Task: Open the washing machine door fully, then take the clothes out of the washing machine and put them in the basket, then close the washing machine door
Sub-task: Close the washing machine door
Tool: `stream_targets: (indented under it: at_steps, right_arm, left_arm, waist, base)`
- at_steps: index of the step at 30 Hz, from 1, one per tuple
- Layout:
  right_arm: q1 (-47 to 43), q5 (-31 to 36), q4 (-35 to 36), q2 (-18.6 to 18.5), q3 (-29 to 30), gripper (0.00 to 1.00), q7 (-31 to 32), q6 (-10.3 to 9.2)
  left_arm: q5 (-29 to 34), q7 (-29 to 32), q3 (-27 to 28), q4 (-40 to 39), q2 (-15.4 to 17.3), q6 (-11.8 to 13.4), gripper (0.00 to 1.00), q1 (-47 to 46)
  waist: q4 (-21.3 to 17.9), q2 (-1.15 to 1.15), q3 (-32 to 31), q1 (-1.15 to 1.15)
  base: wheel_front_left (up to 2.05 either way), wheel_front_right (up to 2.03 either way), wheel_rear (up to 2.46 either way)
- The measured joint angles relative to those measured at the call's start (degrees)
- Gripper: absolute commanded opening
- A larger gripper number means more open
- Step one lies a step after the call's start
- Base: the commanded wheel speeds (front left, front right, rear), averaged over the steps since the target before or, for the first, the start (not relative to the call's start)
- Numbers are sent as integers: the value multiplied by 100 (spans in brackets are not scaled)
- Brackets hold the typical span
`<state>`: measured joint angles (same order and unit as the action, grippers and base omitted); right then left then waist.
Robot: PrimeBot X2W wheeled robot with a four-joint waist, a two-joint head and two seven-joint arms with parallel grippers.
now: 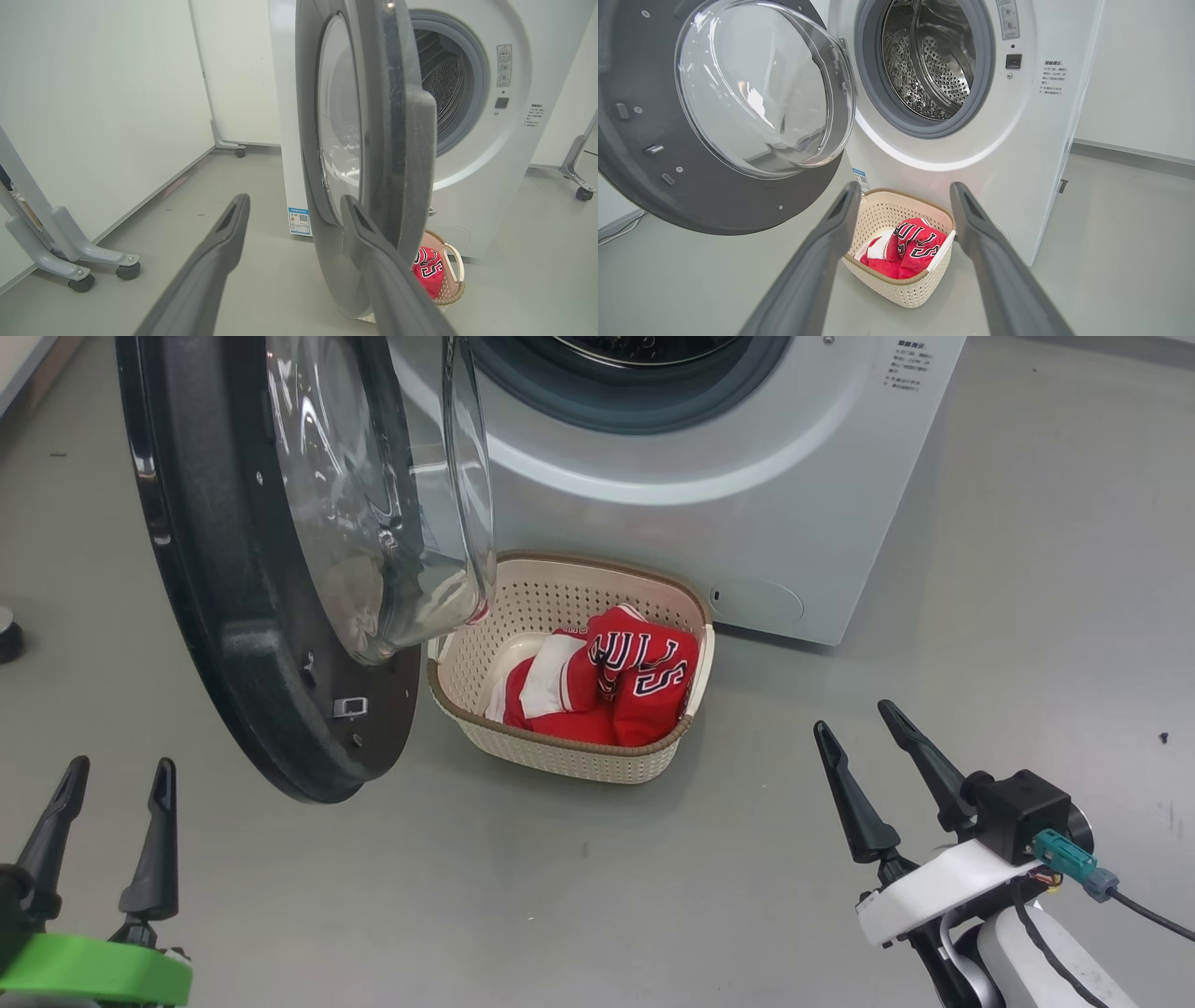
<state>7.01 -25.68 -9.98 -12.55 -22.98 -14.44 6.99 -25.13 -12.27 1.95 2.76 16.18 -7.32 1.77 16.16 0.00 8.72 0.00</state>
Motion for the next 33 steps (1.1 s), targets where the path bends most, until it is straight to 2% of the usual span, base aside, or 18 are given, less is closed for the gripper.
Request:
stream_targets:
  at_steps: [7,8,9,10,21,30,32,33]
  right_arm:
    - [-9,0,0,4,3,100,0,0]
    - [-18,0,-1,5,3,100,0,0]
    - [-24,1,-2,5,3,100,0,0]
    - [-26,1,-2,7,3,100,0,0]
    - [-46,8,-7,34,-5,100,0,0]
    - [-51,8,-41,44,-33,100,0,0]
    - [-51,8,-46,59,-40,100,0,0]
    - [-52,8,-48,82,-62,100,0,0]
  left_arm:
    - [1,-16,-3,27,14,0,100,0]
    - [1,-16,-7,33,19,0,49,0]
    - [1,-16,-18,41,22,0,6,0]
    - [1,-16,-33,45,26,0,0,0]
    - [-80,-15,-74,81,69,0,0,-3]
    - [-1391,353,302,93,-263,0,0,-286]
    - [-1914,558,482,154,-411,0,0,-424]
    - [-2383,836,571,232,-535,0,0,-578]
  waist:
    - [-10,0,-13,0]
    - [-10,0,-14,0]
    - [-11,0,-16,0]
    - [-12,0,-18,0]
    - [-29,0,-60,0]
    - [-30,0,-97,0]
    - [-30,0,-107,0]
    - [-33,0,-114,0]
  base:
    - [0,0,0]
    - [0,0,0]
    - [0,0,0]
    - [0,0,0]
    - [0,0,0]
    - [0,0,0]
    - [0,0,0]
    - [0,0,0]
